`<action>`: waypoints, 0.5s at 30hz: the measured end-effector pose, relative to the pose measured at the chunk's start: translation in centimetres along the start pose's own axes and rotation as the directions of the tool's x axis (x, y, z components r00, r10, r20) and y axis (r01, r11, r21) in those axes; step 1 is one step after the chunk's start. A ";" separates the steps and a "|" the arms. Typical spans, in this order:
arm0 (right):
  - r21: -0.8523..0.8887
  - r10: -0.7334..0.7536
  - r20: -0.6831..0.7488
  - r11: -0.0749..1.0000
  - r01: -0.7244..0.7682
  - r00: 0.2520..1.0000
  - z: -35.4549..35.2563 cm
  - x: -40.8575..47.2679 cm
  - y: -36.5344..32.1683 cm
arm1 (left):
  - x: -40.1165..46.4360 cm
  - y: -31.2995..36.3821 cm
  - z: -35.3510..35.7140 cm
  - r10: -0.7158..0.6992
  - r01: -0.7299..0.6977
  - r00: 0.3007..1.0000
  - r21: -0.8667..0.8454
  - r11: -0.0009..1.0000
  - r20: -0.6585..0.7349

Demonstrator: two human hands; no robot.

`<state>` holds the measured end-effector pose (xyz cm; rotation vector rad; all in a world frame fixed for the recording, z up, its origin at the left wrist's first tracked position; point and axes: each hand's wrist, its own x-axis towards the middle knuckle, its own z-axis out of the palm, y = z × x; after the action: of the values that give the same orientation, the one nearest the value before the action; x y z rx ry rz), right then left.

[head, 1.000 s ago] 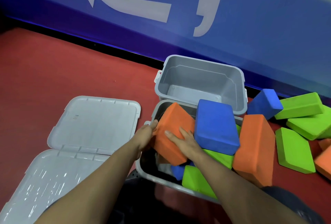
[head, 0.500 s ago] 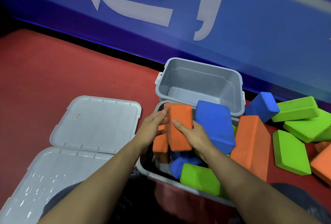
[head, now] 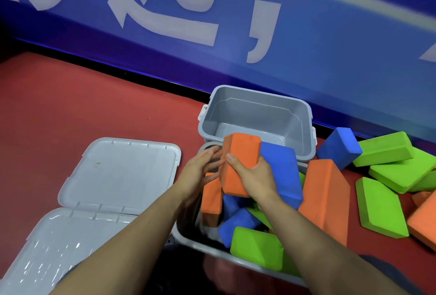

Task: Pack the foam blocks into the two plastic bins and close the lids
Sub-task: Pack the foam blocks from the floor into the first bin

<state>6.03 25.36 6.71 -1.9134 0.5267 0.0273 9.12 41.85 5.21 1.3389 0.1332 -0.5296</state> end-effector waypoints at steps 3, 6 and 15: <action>0.002 -0.087 -0.007 0.996 0.087 0.996 -1.1 0.9 -1.9 | 2.2 -0.9 -0.5 -0.015 0.061 0.980 0.230 0.971 -0.196; 0.026 -0.189 -0.005 0.982 0.189 0.982 -2.3 2.0 -3.9 | 4.0 -1.6 -1.3 -0.075 0.211 0.966 0.582 0.786 -0.249; 0.089 -0.148 -0.014 0.985 0.148 0.989 -2.2 5.3 -1.8 | 10.8 -11.6 -3.4 -0.327 0.465 0.885 0.658 0.592 -0.331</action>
<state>10.98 22.11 7.77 -1.8600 0.3830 -0.0986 14.15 40.44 -10.14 2.1747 0.4147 -0.9067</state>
